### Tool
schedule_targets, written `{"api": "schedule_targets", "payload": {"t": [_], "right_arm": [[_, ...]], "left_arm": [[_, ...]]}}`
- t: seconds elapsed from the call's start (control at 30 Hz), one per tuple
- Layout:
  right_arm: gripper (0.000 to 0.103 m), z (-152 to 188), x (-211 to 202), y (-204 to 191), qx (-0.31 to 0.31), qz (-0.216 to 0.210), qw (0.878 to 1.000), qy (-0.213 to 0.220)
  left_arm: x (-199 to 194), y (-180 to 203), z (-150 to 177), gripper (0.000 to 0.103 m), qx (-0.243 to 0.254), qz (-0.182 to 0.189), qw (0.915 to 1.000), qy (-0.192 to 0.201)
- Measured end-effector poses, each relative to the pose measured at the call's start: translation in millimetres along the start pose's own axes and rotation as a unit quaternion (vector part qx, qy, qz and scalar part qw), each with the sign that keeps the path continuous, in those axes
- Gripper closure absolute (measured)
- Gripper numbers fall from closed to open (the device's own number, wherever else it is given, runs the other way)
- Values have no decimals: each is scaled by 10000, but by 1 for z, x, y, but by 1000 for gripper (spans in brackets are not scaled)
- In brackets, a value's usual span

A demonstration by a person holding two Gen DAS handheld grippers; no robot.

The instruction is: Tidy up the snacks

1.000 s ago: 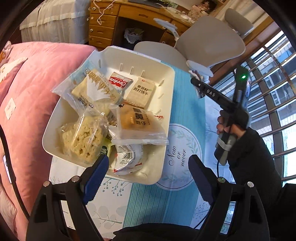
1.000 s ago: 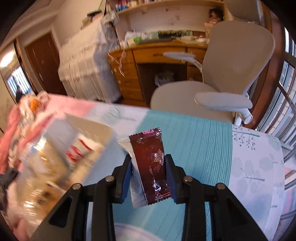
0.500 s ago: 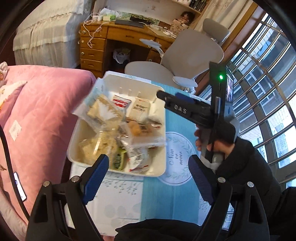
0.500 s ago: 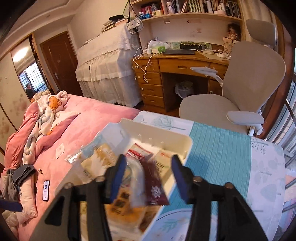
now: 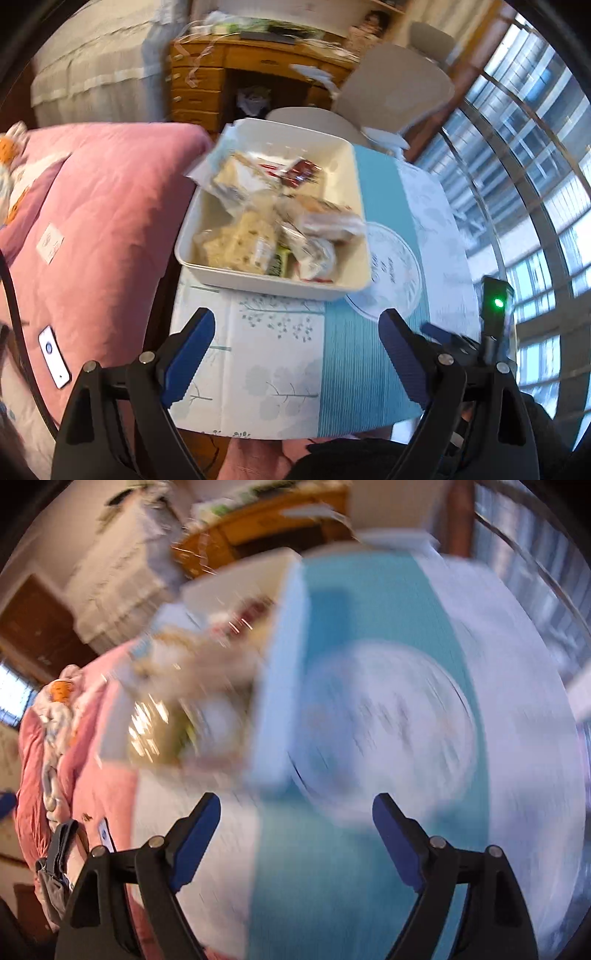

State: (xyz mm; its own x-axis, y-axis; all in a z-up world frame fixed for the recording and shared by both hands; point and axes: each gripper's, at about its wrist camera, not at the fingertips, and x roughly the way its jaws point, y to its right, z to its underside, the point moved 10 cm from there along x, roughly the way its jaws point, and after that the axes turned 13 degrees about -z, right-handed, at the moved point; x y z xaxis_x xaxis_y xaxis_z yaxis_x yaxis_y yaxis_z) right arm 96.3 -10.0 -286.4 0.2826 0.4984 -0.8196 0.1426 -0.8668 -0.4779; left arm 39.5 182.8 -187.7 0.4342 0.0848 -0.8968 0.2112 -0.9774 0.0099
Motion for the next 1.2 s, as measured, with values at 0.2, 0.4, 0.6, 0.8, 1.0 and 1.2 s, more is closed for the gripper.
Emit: {"api": "schedule_targets", "payload": {"t": [0.2,0.4,0.6,0.8,1.0,1.2], "right_arm": [[14,43,-77,35,480,374,9981,85],[7,14,-173,24,280,393,9958,774],[2,3,-249,-9,-14,266,9908,1329],[1,30,-263,-17,-174,543,9863,1551],[1,42,-271,-10,-121,595,9831,1727],[1,40,-267,-15,-329,576,9842,1642]], "left_arm": [[-12,40,15,13,389,46,9992,-96],[-62,95,-4,1,599,142,9978,242],[-107,134,-8,1,920,-29,9930,737],[-119,130,12,1,808,-755,9894,939],[-119,117,22,0,541,-1111,9871,1022],[-121,109,22,1,459,-1453,9820,1113]]}}
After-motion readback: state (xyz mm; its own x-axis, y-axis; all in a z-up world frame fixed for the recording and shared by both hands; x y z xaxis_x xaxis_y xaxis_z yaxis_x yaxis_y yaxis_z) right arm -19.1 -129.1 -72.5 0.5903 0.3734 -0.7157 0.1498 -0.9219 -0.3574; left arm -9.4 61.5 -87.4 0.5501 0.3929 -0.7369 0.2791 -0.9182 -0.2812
